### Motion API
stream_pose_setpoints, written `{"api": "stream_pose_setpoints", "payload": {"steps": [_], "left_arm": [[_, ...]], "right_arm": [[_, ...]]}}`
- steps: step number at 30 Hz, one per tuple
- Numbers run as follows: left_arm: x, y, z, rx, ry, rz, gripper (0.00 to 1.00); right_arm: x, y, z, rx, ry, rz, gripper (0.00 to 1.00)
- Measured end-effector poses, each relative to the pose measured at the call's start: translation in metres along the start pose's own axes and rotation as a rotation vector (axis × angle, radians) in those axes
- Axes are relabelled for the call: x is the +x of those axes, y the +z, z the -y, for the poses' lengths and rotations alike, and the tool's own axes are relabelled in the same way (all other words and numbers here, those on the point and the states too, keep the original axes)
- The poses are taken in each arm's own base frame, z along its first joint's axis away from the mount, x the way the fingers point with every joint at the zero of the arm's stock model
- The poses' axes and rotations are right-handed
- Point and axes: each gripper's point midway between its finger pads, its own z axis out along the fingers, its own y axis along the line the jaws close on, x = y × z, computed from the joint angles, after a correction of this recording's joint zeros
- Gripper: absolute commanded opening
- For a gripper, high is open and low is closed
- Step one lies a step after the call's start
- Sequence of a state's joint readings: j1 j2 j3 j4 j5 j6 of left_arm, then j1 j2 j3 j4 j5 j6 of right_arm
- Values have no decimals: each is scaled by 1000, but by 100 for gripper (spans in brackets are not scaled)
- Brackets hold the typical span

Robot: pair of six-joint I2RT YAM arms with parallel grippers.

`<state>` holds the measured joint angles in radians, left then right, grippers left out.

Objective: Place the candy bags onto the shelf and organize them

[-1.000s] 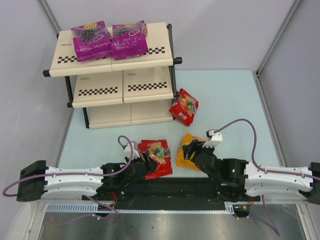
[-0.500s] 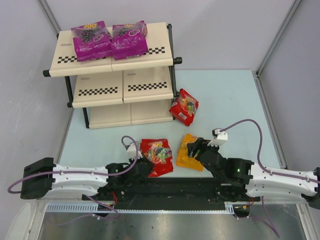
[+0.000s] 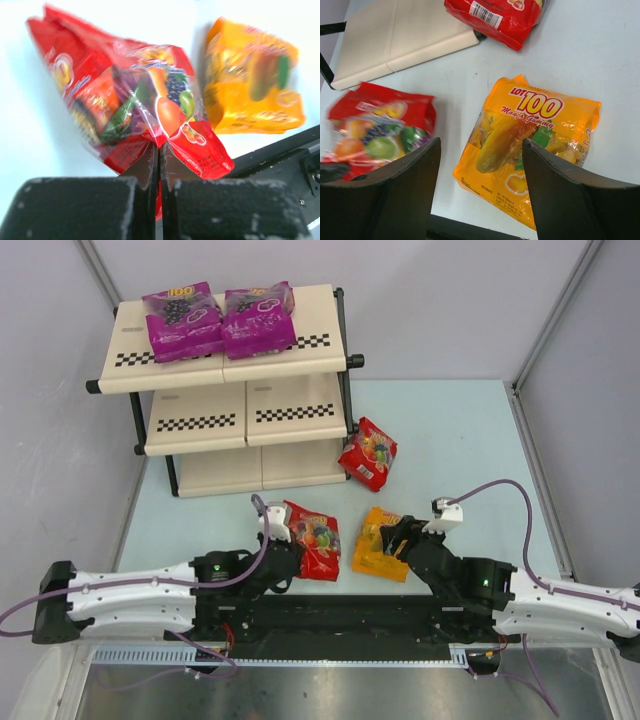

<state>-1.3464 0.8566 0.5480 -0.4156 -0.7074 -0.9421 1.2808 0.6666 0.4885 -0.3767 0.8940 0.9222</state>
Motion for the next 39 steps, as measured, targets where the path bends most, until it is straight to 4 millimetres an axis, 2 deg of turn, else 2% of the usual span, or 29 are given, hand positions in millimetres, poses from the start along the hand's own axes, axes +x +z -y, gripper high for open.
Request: {"api": "stream_pose_setpoints", "payload": {"steps": [10, 17, 20, 24, 30, 39], "left_arm": [[-109, -49, 12, 126, 149, 286, 0], [-172, -65, 18, 122, 257, 428, 0], [-197, -62, 5, 90, 265, 468, 0], [-227, -48, -24, 3, 263, 491, 0], [-249, -20, -54, -44, 249, 466, 0], [-277, -4, -81, -13, 208, 493, 0]], "right_arm": [[4, 1, 5, 7, -26, -4, 71], [8, 3, 9, 14, -48, -9, 71], [8, 3, 10, 13, -51, -10, 71], [8, 4, 10, 12, -52, -11, 71], [10, 6, 15, 20, -57, -12, 71], [6, 10, 22, 24, -50, -10, 71]]}}
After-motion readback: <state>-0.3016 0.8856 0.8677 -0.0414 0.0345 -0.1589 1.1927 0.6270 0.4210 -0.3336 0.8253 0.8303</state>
